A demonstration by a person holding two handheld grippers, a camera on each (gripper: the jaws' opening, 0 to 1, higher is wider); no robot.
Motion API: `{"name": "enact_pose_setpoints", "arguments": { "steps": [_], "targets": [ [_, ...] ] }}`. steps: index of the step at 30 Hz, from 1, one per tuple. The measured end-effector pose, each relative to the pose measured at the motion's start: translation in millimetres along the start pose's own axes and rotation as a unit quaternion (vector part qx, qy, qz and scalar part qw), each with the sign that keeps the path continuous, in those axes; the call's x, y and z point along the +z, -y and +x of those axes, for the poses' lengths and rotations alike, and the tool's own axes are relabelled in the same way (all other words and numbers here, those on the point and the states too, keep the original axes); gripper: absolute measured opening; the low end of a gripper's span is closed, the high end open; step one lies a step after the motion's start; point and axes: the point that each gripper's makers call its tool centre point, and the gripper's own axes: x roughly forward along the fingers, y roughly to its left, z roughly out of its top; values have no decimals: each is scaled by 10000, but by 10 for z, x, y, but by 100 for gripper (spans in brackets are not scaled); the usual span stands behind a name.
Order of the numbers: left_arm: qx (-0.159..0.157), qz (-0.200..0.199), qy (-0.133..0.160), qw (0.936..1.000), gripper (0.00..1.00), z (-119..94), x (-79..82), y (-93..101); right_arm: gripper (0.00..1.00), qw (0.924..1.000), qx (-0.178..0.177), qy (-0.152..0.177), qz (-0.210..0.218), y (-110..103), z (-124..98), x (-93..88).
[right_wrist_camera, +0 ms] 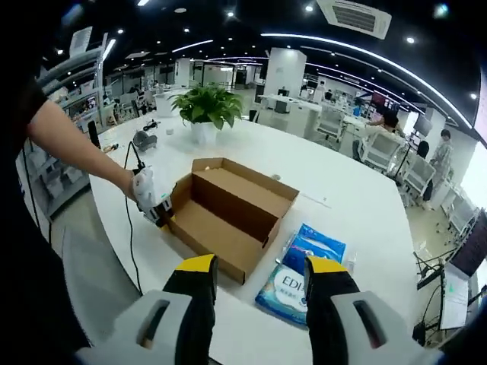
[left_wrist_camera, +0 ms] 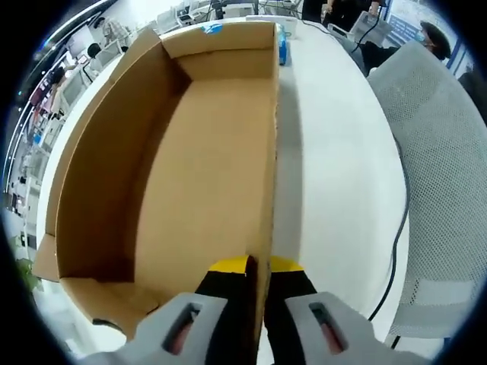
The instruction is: Operate the shoe box by opening the lid, removing the specified soft item, and placing it in the target area until the item is outside and the box remains undamaged.
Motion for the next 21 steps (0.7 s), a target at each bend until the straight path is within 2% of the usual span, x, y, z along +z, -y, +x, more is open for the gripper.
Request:
{"name": "enact_pose_setpoints", "arguments": {
  "steps": [2, 7, 9, 12, 13, 16, 21],
  "targets": [
    [27, 13, 8, 10000, 4, -3, -1, -2, 39, 9995, 145, 11, -283, 0, 21, 109],
    [69, 107, 23, 9999, 3, -7, -3, -9, 39, 9995, 277, 101, -65, 46, 88, 330],
    [69, 216, 33, 9997, 3, -11, -5, -7, 39, 9990, 235, 55, -382, 102, 123, 430],
    [63, 417, 51, 9991, 3, -12, -10, -5, 39, 9980, 108, -17, -618, 181, 164, 519],
    [63, 347, 56, 9994, 3, -8, -6, -8, 39, 9964, 74, -13, -848, 232, 204, 560],
    [135, 72, -5, 9999, 3, -4, -7, -12, 39, 9972, 124, -29, -740, 328, 337, 600],
    [82, 199, 19, 9998, 3, -4, -8, -8, 37, 9982, 142, -144, -570, 353, 535, 605]
  ]
}}
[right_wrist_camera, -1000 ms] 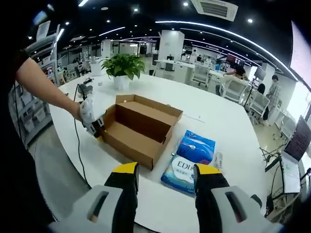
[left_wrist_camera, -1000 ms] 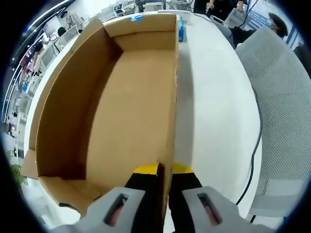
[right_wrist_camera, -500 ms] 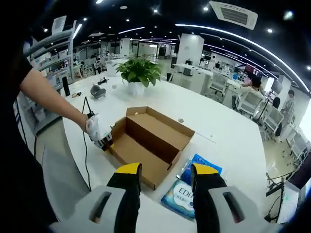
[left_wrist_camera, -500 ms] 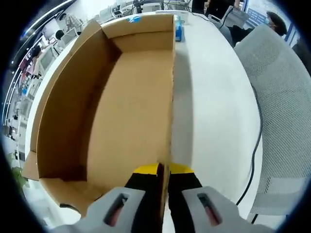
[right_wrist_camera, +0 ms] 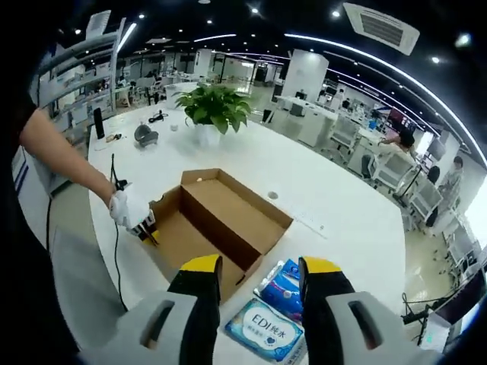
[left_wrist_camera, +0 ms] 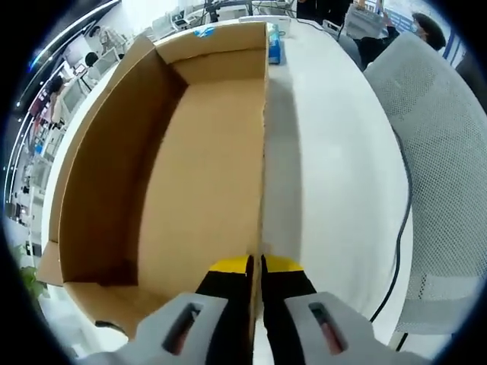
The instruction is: Operate the shoe box by opening the lid, removing the specified soft item, and placing it in the target area until the item is outside and the box remains undamaged.
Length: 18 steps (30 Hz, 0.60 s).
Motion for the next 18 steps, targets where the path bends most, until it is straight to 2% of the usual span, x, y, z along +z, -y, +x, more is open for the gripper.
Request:
{"name": "enact_pose_setpoints", "arguments": {
  "steps": [4, 5, 6, 8, 12, 13, 16, 18],
  "targets": [
    [-1, 82, 16, 10000, 3, 2, 3, 6, 27, 10000, 34, -76, -23, 30, 148, 20],
    [-1, 96, 26, 10000, 3, 2, 4, 7, 28, 9998, -30, -67, 176, 61, 175, 38],
    [-5, 94, 30, 10000, 3, 0, 7, 8, 29, 9983, -10, -72, 587, 68, 209, 57],
    [-13, 71, 25, 10000, 3, 6, 10, 7, 33, 9954, -33, 14, 960, 130, 264, 120],
    [-16, 49, 27, 10000, 3, 13, 15, 13, 36, 9896, -99, 157, 1429, 319, 407, 206],
    [-13, 36, 28, 10000, 3, 14, 16, 13, 37, 9851, -160, 232, 1699, 401, 469, 236],
    [17, 62, 45, 10000, 3, 21, 20, 18, 37, 9818, -684, 72, 1773, 622, 543, 176],
    [24, 86, 54, 9999, 3, 25, 22, 15, 38, 9809, -678, 53, 1824, 636, 598, 190]
  ]
}}
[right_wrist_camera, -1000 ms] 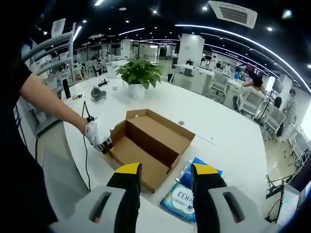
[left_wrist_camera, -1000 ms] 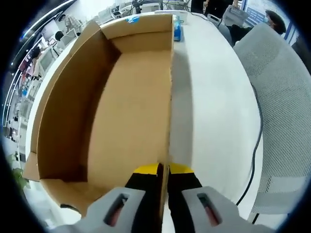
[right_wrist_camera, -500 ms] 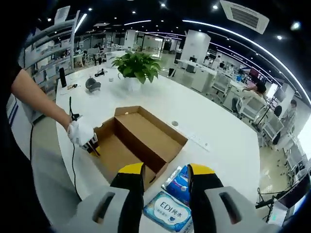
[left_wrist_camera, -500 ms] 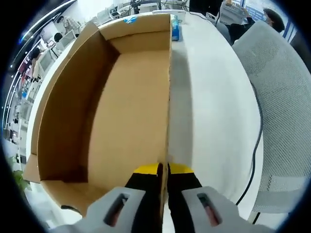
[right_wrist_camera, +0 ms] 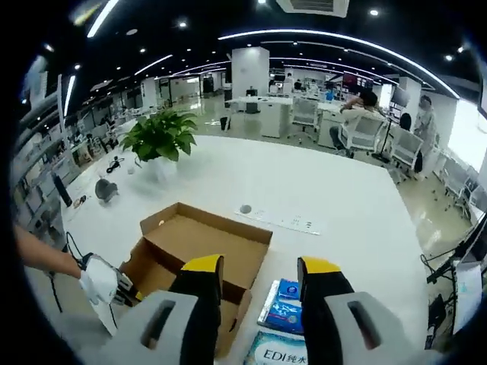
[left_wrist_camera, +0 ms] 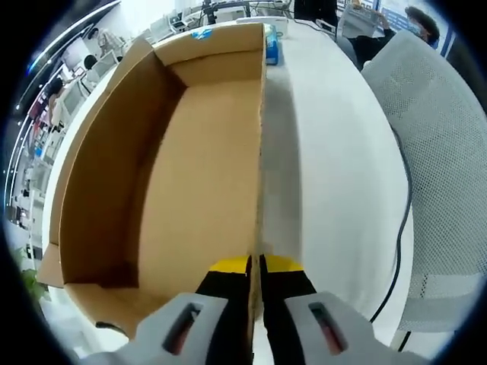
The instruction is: Operate the shoe box by opening the lid, removing the specified soft item, and placing it in the target area until the item is outside and the box remains undamaged.
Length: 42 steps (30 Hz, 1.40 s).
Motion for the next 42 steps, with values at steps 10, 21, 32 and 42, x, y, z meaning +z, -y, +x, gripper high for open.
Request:
{"name": "enact_pose_setpoints", "arguments": {
  "steps": [10, 21, 32, 42],
  "targets": [
    [-34, -54, 5, 10000, 3, 4, 8, -1, 33, 9998, 155, 115, 95, -181, 297, 79],
    [-17, -8, 16, 10000, 3, -4, 17, -9, 44, 9972, 54, -334, 664, -77, 618, 52],
    [-27, -45, 9, 10000, 3, -9, 18, -11, 42, 9985, -15, -86, 549, -47, 700, 100],
    [-27, -52, 8, 10000, 3, -17, 20, -12, 36, 9974, -61, -282, 654, 0, 867, 49]
  ]
}}
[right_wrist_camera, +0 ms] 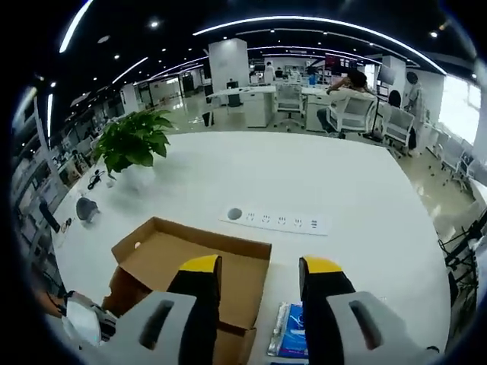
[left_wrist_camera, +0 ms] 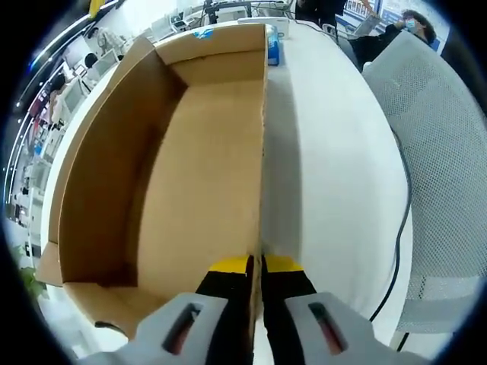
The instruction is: Operate the shoe box by opening the lid, removing the specified soft item, and placing it in the target area until the item is outside and the box remains undamaged.
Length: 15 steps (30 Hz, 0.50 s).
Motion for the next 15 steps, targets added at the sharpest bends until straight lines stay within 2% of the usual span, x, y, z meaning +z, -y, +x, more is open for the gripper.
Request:
{"name": "enact_pose_setpoints", "arguments": {
  "steps": [6, 10, 13, 15],
  "targets": [
    [-14, -23, -4, 10000, 3, -3, -2, -1, 37, 9999, 15, -124, -33, 11, 112, -30],
    [0, -9, 2, 10000, 3, -5, -2, 4, 37, 9997, -103, -187, 84, 81, 243, -111],
    [5, -11, 4, 10000, 3, -6, -1, 4, 35, 9990, -231, -373, -86, 125, 313, -190],
    [-5, -16, 1, 10000, 3, -6, -1, 7, 33, 9991, -181, -381, -70, 113, 357, -200]
  ]
}}
